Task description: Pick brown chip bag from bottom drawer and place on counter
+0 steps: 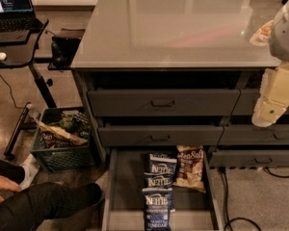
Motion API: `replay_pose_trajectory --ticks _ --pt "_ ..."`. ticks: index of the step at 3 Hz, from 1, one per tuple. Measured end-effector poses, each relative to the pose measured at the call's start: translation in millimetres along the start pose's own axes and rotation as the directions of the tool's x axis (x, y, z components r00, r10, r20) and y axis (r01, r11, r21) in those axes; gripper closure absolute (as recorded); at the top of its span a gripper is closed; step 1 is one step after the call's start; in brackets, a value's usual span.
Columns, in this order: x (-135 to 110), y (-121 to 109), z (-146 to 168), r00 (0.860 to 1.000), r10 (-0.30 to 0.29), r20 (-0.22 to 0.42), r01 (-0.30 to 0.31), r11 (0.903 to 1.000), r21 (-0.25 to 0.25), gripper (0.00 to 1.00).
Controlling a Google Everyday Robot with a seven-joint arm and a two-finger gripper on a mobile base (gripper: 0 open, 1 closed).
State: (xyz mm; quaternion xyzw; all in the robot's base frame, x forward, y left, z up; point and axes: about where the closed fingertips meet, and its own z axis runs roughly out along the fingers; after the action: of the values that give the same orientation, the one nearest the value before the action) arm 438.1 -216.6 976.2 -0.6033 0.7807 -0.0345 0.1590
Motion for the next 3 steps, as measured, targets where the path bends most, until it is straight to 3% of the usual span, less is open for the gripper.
replay_pose_trajectory --ticks 1,2,3 --pt "0.0 0.0 0.0 1.000 0.000 0.000 0.000 1.0000 0.000 0.00" --pt "10.2 0.6 20.6 1.000 -0.003 0.004 0.003 0.9998 0.020 0.00" --pt "43.1 6.8 86.6 1.000 0.000 0.021 -0.001 0.9999 0.017 0.00"
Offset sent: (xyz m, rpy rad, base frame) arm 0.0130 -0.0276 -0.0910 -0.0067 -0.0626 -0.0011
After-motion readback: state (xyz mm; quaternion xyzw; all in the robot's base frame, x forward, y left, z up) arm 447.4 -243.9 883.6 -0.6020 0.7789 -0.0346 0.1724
